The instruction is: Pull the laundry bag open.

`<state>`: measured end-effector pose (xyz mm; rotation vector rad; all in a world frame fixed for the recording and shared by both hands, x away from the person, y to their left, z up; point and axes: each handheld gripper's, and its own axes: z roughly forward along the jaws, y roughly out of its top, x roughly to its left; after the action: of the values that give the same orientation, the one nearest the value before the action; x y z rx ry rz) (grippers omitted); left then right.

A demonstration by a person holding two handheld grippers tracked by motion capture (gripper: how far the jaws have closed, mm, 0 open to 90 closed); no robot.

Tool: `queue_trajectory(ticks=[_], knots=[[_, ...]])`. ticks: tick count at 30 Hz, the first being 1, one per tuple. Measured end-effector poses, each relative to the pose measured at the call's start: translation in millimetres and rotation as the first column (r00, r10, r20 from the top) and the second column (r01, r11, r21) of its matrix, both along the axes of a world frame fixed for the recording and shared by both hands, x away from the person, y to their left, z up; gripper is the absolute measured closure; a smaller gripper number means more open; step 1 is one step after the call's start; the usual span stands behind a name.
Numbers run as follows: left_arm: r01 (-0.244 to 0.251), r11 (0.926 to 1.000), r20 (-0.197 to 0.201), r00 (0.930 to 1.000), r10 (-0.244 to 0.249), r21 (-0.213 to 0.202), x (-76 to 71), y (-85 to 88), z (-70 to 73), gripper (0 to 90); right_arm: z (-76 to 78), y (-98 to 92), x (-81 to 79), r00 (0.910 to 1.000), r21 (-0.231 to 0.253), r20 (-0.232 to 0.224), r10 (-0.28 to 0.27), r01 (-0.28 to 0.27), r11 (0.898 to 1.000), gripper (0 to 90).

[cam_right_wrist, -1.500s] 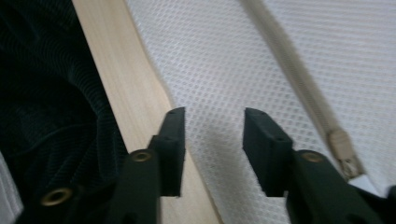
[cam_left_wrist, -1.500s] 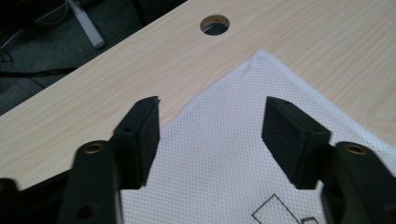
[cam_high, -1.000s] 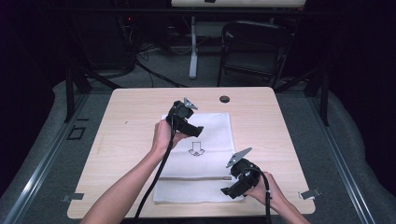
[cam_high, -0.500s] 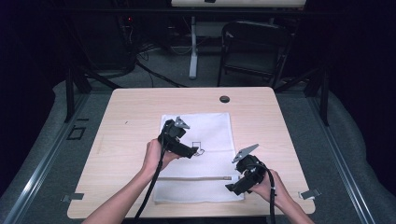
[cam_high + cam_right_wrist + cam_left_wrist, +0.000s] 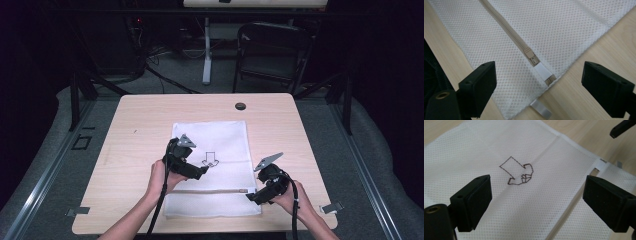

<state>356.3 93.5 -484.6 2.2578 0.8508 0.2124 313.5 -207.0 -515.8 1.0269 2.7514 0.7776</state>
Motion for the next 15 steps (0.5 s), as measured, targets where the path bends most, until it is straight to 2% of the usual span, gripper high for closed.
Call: queue_trajectory(ticks=[4, 6, 8, 9, 10, 15], knots=[[0.031, 0.9995, -0.005, 0.9995, -0.031, 0.001, -3.4, -5.2, -4.2, 8.8, 0.3, 0.1, 0.5, 0.9999, -0.005, 0.014, -0.005, 0.005, 1.000, 15.1], [0.043, 0.9990, -0.003, 0.9991, -0.043, -0.008, -4.4, -8.5, -5.6, 9.0, -0.9, 0.0, 0.8, 0.9998, 0.002, 0.008, -0.016, 0.016, 1.000, 16.8], [0.050, 0.9986, -0.003, 0.9988, -0.050, -0.020, -5.8, -12.9, -8.0, 9.7, -1.2, -0.7, 2.0, 0.9998, -0.011, 0.001, -0.018, 0.018, 1.000, 21.1], [0.059, 0.9981, -0.004, 0.9983, -0.059, -0.021, -6.6, -15.3, -8.9, 10.6, -2.0, -0.7, 2.1, 0.9997, 0.003, 0.000, -0.023, 0.023, 1.000, 22.6], [0.071, 0.9973, -0.004, 0.9975, -0.071, -0.019, -7.0, -17.9, -10.2, 11.6, -1.3, -1.5, 2.8, 0.9997, -0.012, 0.004, -0.022, 0.022, 1.000, 24.9], [0.106, 0.9942, -0.008, 0.9943, -0.107, -0.017, -9.5, -28.4, -15.9, 12.4, -3.5, -3.9, 5.4, 0.9994, -0.004, -0.011, -0.032, 0.032, 0.999, 46.8]])
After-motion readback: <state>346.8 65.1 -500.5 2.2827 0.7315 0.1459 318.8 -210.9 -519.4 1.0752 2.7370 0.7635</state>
